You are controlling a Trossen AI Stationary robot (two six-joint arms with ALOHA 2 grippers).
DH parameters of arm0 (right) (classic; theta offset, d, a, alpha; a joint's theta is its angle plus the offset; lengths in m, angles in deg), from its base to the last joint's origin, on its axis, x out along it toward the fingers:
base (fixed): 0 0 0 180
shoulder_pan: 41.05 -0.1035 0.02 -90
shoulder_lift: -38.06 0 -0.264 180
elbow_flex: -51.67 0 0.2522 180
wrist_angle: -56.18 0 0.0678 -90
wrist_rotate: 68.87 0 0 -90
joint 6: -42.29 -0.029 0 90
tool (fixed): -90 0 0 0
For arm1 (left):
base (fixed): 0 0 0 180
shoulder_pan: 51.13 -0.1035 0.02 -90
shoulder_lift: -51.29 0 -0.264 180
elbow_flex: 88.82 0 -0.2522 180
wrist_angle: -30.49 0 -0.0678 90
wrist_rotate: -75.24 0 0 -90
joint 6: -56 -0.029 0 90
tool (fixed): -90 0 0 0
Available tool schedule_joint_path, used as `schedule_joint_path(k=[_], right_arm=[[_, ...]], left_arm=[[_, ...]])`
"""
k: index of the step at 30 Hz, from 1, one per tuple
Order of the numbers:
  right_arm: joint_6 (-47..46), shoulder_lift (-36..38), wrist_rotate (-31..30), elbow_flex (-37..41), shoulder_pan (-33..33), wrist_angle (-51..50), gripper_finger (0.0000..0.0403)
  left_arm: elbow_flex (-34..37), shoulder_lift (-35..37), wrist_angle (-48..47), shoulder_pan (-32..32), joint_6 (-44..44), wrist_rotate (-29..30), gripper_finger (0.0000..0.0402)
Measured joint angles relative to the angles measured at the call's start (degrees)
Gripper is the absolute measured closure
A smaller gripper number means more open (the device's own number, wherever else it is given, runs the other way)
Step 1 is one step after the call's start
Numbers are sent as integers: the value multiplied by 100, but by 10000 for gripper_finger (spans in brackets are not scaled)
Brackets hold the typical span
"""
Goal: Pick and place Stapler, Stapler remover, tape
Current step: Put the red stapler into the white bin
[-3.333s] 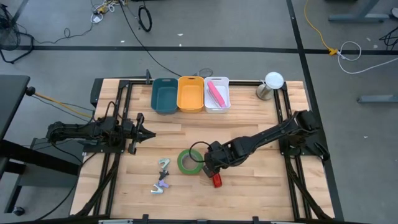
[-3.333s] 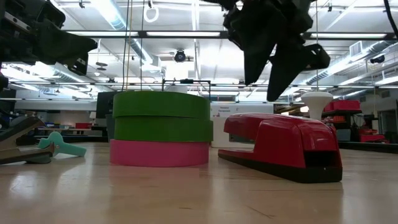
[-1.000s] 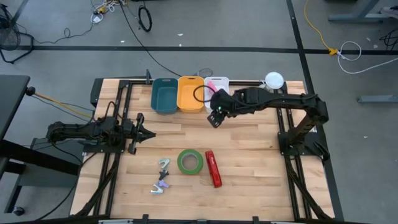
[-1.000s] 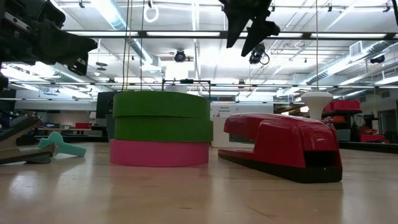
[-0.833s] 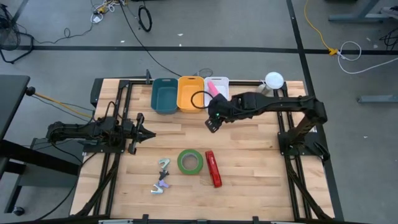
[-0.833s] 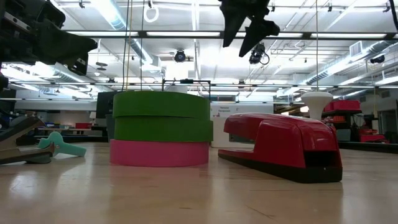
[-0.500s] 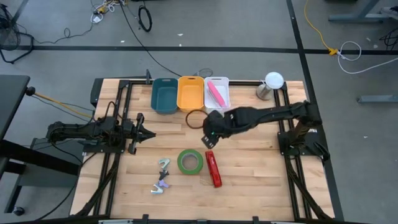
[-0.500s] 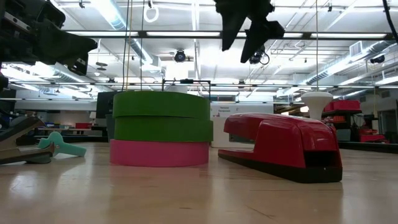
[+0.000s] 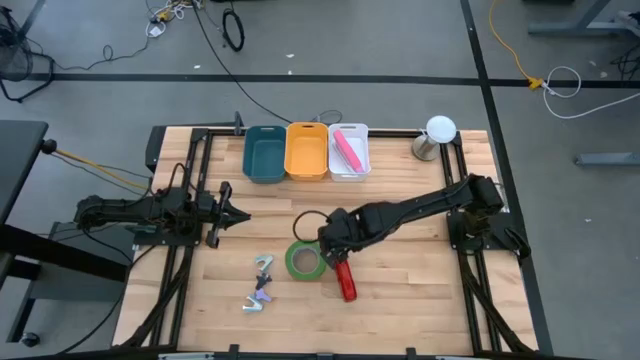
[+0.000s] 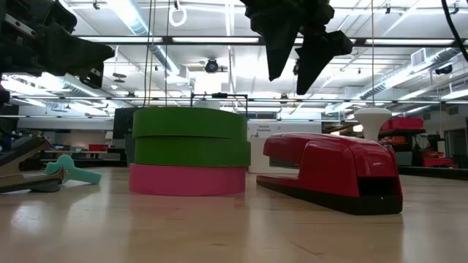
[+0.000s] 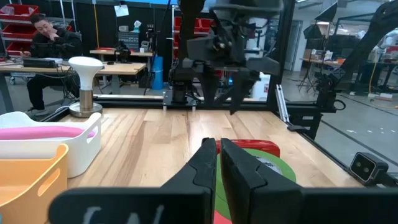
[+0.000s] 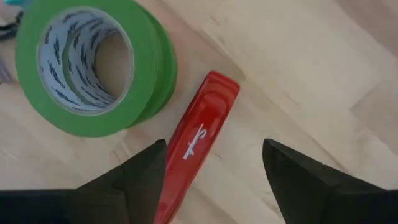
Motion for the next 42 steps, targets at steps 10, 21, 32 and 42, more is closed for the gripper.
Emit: schedule_joint_path(k=[10,21,32,42], right_arm=[[-500,-404,201,1,-221,239,137],[-821,-532,289,274,-293,497,137],[-1160,-532,294,913,-300,1295,137],[-1254,-530,236,1281,-300,1665,138]], left_arm=[[-1,1,0,0,0,1,376],[-1,0,1,1,0,0,376],[-1,0,2,1,0,1,376],[0,0,2,0,0,1,376]])
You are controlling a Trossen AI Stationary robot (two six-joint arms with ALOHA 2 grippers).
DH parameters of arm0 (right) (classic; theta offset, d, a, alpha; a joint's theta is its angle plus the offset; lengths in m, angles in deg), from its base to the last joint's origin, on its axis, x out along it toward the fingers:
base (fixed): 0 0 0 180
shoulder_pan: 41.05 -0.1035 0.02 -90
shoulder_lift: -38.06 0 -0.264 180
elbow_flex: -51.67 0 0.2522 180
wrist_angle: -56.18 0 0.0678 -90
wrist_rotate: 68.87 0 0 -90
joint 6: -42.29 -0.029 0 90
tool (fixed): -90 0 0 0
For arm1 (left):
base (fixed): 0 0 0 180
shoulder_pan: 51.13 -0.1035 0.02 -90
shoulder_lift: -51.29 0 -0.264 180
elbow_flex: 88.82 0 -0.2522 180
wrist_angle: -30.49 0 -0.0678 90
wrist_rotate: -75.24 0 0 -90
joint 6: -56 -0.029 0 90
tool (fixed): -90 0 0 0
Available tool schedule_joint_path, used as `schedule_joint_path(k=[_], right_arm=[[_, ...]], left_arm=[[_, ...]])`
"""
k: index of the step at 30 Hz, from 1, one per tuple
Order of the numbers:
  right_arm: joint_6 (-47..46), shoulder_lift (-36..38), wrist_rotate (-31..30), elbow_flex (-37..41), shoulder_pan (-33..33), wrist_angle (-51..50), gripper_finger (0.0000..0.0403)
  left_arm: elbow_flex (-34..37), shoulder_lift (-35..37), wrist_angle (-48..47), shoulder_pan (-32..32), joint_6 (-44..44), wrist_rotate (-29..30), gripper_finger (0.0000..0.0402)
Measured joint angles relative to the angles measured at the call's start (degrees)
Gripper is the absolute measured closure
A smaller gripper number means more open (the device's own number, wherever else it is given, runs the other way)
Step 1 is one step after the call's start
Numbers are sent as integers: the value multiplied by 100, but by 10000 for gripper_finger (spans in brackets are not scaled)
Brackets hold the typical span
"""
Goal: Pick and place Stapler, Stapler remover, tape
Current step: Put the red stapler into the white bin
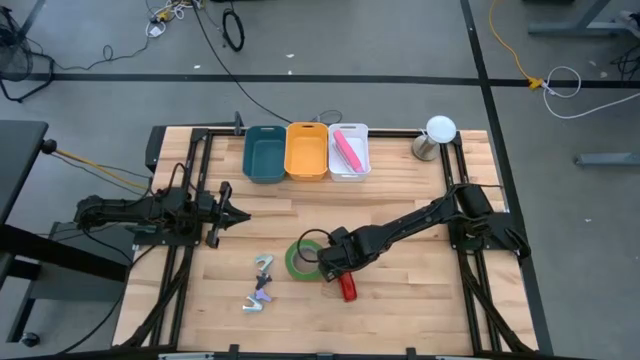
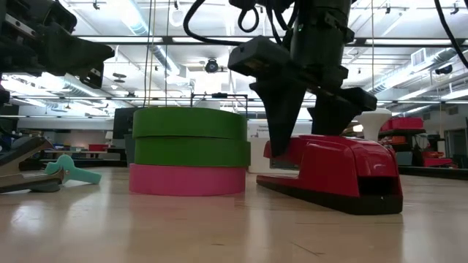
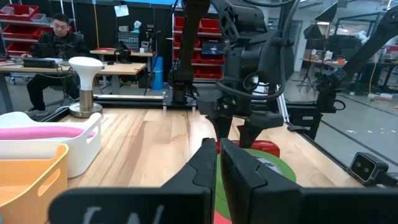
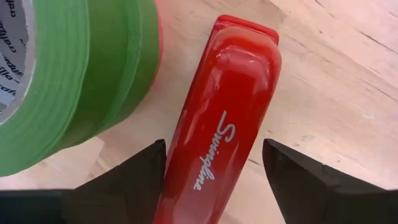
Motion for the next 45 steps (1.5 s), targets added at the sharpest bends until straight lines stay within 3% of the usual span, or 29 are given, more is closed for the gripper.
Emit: schedule_joint_path(k=[17,34,45], right_arm=[[25,7,81,6,9,135,231],[157,131,25,22,91,67,254],[268,600,-314,22,289,-219,263]], left_arm=[[-2,0,0,1,2,0,376],[-1,2,-2,0,0,1,376],[0,0,-2,2,0,1,376]])
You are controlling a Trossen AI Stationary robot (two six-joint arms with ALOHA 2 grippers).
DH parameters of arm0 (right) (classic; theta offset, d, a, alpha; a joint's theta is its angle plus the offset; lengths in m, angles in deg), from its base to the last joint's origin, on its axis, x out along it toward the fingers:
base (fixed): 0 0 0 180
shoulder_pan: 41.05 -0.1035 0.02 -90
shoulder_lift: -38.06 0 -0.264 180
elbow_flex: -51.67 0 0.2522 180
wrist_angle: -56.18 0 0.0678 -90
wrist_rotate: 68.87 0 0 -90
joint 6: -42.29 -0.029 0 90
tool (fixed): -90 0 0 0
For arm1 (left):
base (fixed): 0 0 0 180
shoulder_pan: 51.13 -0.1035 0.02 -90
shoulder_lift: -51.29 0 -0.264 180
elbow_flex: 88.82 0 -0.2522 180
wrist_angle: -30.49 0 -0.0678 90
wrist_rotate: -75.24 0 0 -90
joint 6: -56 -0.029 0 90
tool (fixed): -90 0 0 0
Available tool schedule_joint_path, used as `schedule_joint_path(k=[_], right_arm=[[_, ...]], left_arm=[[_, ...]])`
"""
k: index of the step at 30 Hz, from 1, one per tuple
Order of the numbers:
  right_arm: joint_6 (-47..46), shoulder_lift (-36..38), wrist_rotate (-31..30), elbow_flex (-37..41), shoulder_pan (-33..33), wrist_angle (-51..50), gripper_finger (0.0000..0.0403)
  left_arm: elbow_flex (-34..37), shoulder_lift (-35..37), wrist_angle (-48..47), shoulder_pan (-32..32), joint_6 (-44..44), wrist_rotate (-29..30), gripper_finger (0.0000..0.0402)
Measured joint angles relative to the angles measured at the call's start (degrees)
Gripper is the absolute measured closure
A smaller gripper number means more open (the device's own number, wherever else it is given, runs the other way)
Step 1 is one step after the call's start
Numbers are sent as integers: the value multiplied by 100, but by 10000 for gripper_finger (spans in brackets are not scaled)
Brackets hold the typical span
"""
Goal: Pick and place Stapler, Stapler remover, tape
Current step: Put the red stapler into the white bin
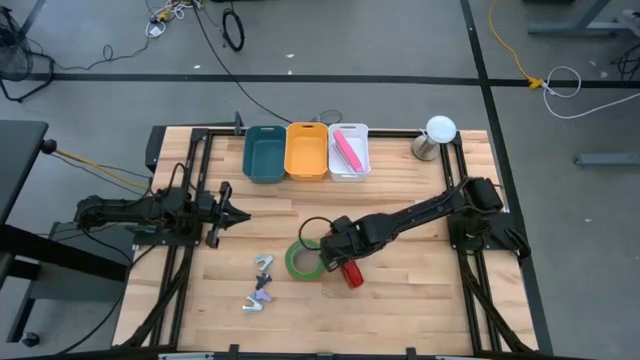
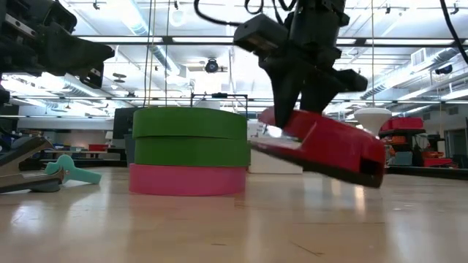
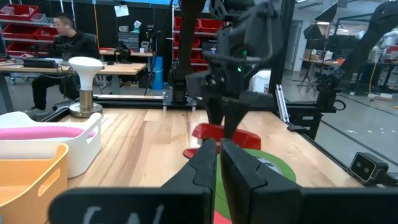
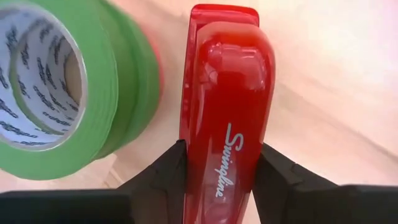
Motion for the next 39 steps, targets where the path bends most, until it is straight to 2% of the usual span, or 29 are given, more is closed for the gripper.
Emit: schedule_joint_path(k=[8,20,28,39], right_arm=[[138,502,-611,0,285,-494,263],[1015,1079,-1282,-9,873,-516,264],[2344,1489,-2024,-11,1690,-238,264],[4103,1529,-2058,-11,2703,821,264]], left_arm=[[-1,1,1,-2,0,0,376],[-2,0,0,-1,0,-2,376],[-2,0,0,-2,0,0,376],[-2,0,1,-1,-1,-1,376]])
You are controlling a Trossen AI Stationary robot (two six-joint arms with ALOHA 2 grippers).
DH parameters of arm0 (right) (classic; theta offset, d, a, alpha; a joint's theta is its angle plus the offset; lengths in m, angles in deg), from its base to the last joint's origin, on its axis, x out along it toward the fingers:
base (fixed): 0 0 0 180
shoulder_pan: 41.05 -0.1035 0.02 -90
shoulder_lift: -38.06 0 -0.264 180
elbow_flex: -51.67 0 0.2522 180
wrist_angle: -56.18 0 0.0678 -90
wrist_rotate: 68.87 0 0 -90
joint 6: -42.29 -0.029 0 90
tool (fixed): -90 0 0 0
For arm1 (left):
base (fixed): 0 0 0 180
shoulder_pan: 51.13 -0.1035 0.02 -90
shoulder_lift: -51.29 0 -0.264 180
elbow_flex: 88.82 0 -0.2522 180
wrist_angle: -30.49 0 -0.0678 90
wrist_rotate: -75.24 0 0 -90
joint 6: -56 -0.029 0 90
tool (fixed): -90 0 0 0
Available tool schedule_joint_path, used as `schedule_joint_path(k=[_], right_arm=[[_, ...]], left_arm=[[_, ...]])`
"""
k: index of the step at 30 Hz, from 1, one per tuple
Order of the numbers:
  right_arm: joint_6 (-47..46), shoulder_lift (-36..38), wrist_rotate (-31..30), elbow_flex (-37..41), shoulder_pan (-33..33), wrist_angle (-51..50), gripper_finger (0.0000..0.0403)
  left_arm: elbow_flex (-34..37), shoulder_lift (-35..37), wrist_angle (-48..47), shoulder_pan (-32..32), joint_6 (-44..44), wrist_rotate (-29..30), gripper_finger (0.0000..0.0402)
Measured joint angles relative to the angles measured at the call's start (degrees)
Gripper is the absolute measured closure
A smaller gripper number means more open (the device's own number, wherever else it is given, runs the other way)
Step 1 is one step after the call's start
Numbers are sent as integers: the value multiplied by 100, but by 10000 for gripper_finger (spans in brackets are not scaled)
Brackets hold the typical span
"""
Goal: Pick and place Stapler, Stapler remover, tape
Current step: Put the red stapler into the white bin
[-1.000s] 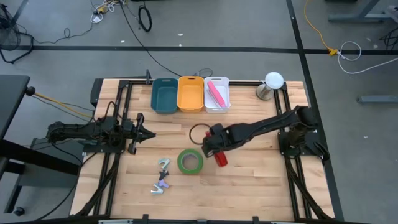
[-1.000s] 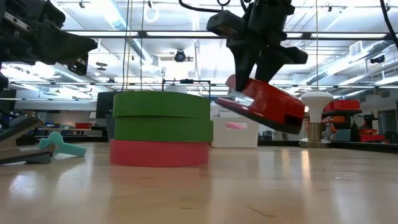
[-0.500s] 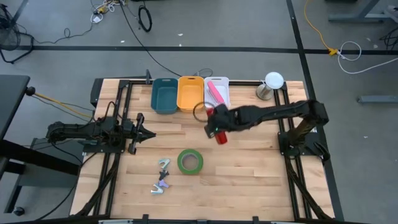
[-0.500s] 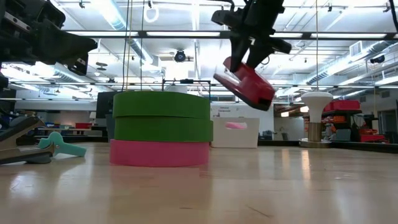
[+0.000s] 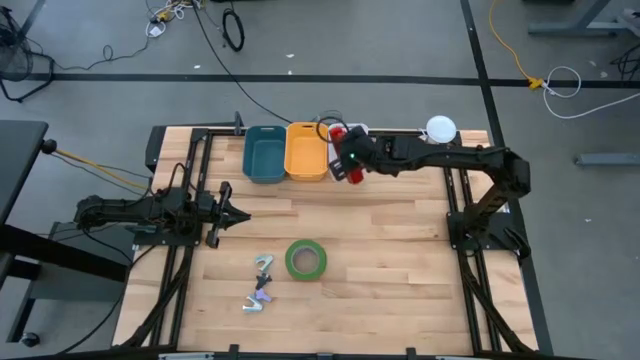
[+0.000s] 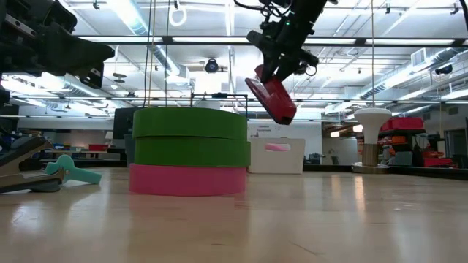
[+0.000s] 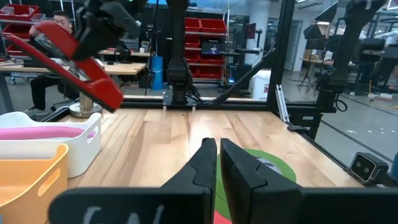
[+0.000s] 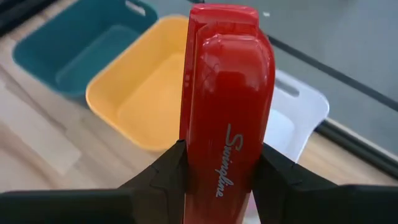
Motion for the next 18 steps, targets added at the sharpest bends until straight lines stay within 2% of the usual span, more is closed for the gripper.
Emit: schedule_joint_path(k=[6,11,18], right_arm=[[56,-2,-24,0,282,562,264],[120,-48,-552,0,381,1007,264],[339,-255,-676,-2,435,1360,264]], left_arm=[[2,0,0,1,2,1,376],[1,0,-1,-2,1,-1,376],[0,0,-1,0,0,0,376]])
